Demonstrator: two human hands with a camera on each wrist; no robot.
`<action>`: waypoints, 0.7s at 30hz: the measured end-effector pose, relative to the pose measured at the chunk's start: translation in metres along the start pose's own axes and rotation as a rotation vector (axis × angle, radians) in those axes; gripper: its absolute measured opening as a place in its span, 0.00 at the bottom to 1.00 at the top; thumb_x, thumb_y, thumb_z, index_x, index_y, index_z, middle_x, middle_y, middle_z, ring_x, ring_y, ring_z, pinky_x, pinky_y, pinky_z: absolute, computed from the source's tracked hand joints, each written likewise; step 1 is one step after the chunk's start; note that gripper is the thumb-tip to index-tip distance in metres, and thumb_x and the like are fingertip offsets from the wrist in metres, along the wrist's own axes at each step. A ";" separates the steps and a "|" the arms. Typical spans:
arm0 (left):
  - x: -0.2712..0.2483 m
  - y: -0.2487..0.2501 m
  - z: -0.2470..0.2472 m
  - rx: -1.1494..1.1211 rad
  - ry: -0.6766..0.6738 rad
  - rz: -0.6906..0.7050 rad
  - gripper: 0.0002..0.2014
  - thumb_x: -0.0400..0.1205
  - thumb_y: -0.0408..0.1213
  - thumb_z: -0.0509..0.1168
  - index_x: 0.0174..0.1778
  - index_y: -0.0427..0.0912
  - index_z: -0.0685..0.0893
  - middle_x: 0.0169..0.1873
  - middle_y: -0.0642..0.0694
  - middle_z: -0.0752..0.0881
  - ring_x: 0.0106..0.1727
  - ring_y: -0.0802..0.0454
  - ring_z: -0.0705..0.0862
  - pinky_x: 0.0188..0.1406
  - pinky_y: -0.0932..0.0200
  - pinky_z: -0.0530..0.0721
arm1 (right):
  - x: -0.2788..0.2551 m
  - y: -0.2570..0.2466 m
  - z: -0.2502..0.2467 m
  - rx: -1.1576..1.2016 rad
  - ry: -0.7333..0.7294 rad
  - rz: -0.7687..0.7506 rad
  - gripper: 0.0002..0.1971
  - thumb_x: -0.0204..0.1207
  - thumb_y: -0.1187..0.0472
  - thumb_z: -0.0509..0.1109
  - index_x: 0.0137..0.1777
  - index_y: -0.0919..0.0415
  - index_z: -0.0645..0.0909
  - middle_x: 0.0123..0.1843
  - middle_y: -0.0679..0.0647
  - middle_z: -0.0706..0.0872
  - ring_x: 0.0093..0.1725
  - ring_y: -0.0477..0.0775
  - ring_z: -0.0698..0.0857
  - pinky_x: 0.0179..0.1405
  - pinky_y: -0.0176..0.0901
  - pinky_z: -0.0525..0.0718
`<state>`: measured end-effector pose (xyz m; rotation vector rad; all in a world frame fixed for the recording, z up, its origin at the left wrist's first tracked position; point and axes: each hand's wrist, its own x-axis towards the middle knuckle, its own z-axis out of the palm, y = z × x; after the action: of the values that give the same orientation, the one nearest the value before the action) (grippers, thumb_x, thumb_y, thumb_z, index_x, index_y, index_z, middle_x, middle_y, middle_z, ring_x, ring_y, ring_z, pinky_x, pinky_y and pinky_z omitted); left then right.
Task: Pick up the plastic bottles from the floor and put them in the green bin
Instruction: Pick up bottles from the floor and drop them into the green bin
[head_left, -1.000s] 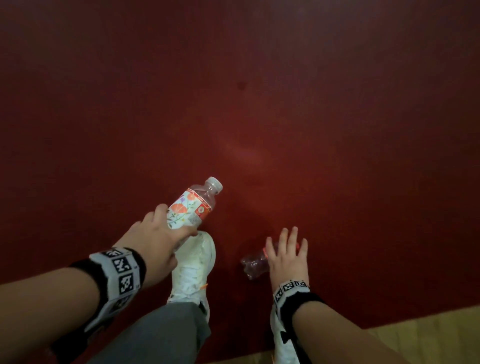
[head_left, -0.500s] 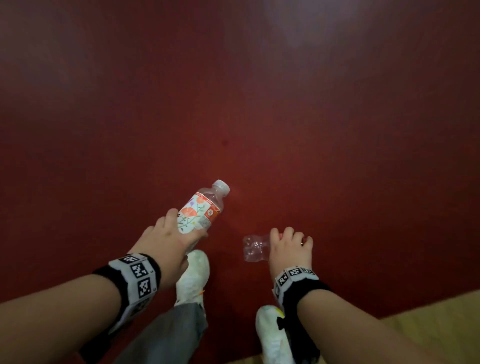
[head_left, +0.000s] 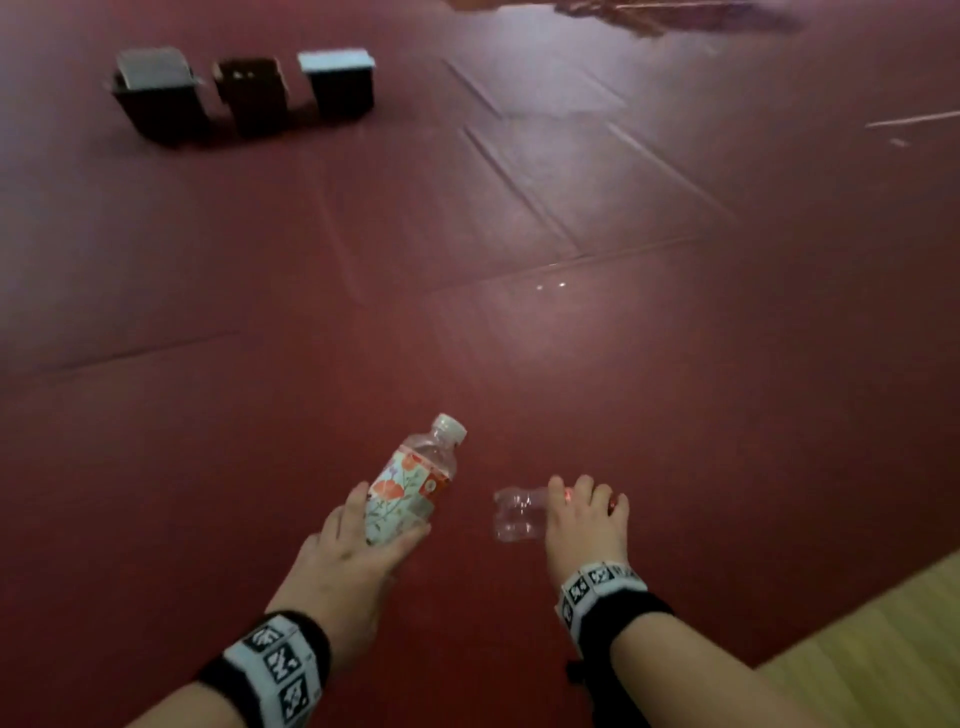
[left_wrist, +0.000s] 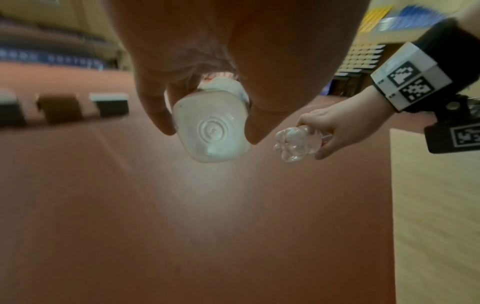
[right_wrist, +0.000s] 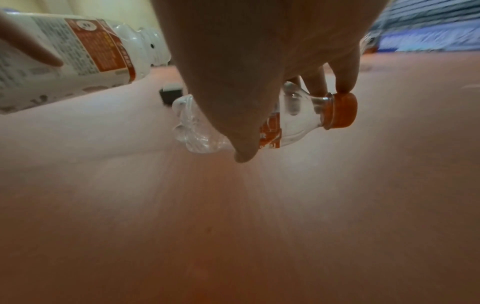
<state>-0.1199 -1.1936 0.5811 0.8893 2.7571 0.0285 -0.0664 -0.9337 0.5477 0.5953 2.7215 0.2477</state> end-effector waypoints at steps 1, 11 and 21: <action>-0.010 0.006 -0.017 0.028 0.027 0.020 0.40 0.63 0.43 0.77 0.72 0.68 0.73 0.71 0.27 0.70 0.56 0.36 0.82 0.41 0.44 0.88 | -0.017 0.012 -0.016 0.003 0.028 0.024 0.26 0.86 0.59 0.50 0.84 0.55 0.54 0.77 0.66 0.68 0.75 0.70 0.69 0.76 0.68 0.66; -0.125 0.142 -0.101 0.138 0.195 0.275 0.43 0.65 0.44 0.79 0.76 0.67 0.69 0.67 0.27 0.78 0.49 0.37 0.84 0.37 0.43 0.84 | -0.239 0.149 -0.052 0.043 0.107 0.357 0.26 0.86 0.53 0.56 0.82 0.53 0.55 0.75 0.65 0.69 0.71 0.69 0.74 0.75 0.68 0.68; -0.258 0.483 -0.093 0.242 0.305 0.789 0.47 0.56 0.48 0.81 0.74 0.50 0.72 0.63 0.35 0.84 0.47 0.38 0.86 0.38 0.44 0.87 | -0.546 0.389 0.045 0.118 -0.010 0.799 0.33 0.80 0.56 0.59 0.83 0.56 0.51 0.72 0.69 0.66 0.68 0.71 0.71 0.70 0.69 0.66</action>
<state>0.3374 -0.9441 0.7740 2.1333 2.4896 -0.0338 0.5605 -0.8167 0.7581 1.6856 2.3544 0.2665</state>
